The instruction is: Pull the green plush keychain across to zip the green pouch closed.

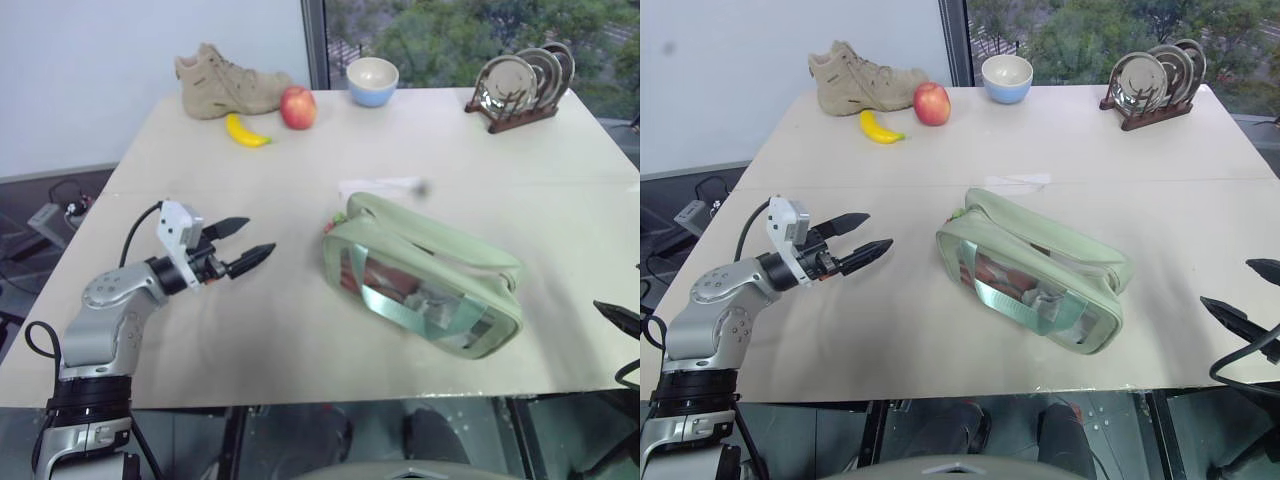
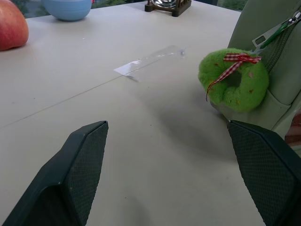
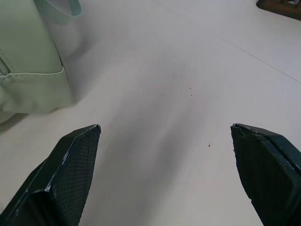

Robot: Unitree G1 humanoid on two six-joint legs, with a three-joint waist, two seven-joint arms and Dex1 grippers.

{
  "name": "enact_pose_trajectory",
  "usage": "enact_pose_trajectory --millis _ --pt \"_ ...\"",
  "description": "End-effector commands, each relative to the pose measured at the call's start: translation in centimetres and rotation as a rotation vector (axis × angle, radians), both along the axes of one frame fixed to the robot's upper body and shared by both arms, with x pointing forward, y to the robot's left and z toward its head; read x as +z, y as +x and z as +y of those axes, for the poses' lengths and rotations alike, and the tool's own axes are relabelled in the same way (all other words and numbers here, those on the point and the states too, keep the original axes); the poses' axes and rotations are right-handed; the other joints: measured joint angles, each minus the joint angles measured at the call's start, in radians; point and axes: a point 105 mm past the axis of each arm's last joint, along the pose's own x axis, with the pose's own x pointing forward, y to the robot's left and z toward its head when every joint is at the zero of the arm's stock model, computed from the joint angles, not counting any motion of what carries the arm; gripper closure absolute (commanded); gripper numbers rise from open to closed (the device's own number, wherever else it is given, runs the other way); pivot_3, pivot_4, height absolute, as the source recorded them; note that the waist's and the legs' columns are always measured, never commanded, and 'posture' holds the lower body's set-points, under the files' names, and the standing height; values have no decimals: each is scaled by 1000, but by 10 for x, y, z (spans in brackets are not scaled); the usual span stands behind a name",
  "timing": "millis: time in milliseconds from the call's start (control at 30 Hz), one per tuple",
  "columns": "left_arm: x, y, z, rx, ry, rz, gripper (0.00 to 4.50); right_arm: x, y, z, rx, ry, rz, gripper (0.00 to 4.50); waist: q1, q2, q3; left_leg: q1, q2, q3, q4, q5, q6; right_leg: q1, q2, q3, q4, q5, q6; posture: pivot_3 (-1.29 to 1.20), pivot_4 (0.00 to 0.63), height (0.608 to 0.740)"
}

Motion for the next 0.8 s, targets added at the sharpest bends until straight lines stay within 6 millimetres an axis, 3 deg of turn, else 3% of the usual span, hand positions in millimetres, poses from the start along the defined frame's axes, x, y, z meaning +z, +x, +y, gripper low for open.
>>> enact_pose_trajectory --millis 33,167,433,667,800 --pt "12 -1 -5 -42 12 -43 232 6 1 5 12 -6 -29 0 0 0 0 0 0 0 0 0 0 0 0 0 0 0 0 0 150 740" --pt "13 -15 -21 -200 15 -49 232 16 7 15 19 38 -97 0 -1 0 1 0 0 0 0 0 0 0 0 0 0 0 0 0 150 740" --pt "19 -32 -42 -418 31 -90 232 44 13 61 115 146 -116 0 -1 0 3 0 1 1 -2 0 0 -1 0 1 -1 0 0 0 150 740" --pt "20 -28 -53 -459 38 -113 232 74 14 117 334 169 -146 0 -2 -1 5 -1 1 1 -2 0 0 -1 0 0 -2 0 0 0 150 740" --pt "15 -31 -50 -492 40 -92 232 76 6 165 542 183 -120 0 -5 0 6 -1 1 1 -3 0 1 -1 0 0 -5 0 0 0 150 740"
